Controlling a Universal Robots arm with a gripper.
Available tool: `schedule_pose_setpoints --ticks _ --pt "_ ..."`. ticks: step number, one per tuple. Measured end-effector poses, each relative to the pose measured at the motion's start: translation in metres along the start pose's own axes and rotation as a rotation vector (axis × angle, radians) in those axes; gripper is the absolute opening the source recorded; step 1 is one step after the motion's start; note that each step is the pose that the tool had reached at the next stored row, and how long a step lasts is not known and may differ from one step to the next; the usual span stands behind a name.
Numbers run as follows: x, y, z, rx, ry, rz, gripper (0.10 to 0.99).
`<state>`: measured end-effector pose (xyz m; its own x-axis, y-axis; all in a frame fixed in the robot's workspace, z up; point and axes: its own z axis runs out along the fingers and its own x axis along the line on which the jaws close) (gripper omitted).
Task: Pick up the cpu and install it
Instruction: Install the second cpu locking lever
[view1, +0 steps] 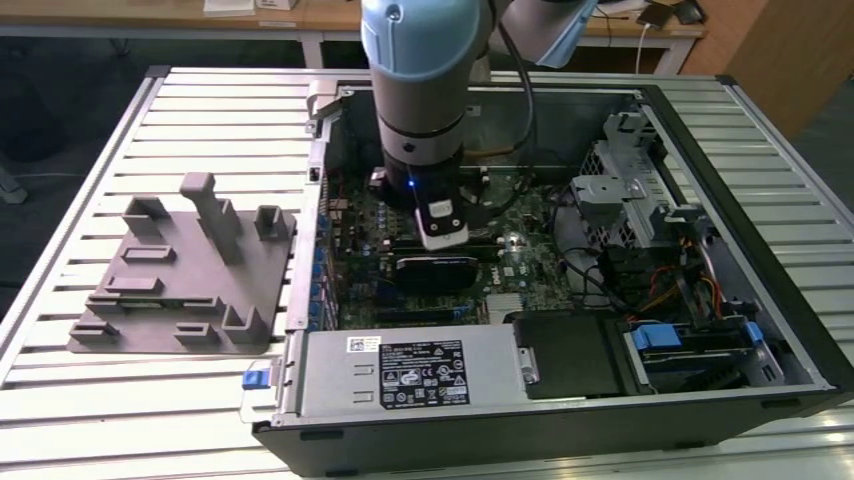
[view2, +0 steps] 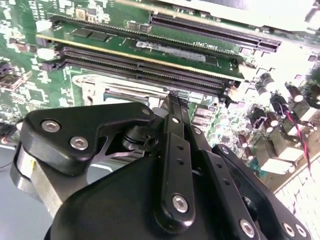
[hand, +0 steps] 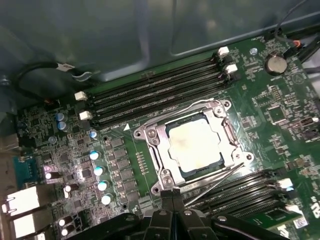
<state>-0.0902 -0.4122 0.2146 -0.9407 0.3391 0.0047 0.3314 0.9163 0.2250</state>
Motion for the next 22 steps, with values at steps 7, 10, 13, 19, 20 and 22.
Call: schedule_pose_setpoints --ticks 7,10,13,19,20,22 --pt "-0.0082 -0.0012 -0.0035 0.002 0.0032 0.001 0.106" --pt "-0.0109 -0.0049 -0.0043 0.002 0.0038 0.001 0.106" --pt "-0.0117 -0.0078 -0.0036 -0.008 0.0072 0.002 0.106" --pt "-0.0116 -0.0119 -0.0011 -0.064 0.0272 0.006 0.106" --pt "-0.0116 -0.0127 -0.0004 -0.07 0.0294 0.006 0.106" --pt "-0.012 -0.0149 0.0008 -0.078 0.0321 0.007 0.106"
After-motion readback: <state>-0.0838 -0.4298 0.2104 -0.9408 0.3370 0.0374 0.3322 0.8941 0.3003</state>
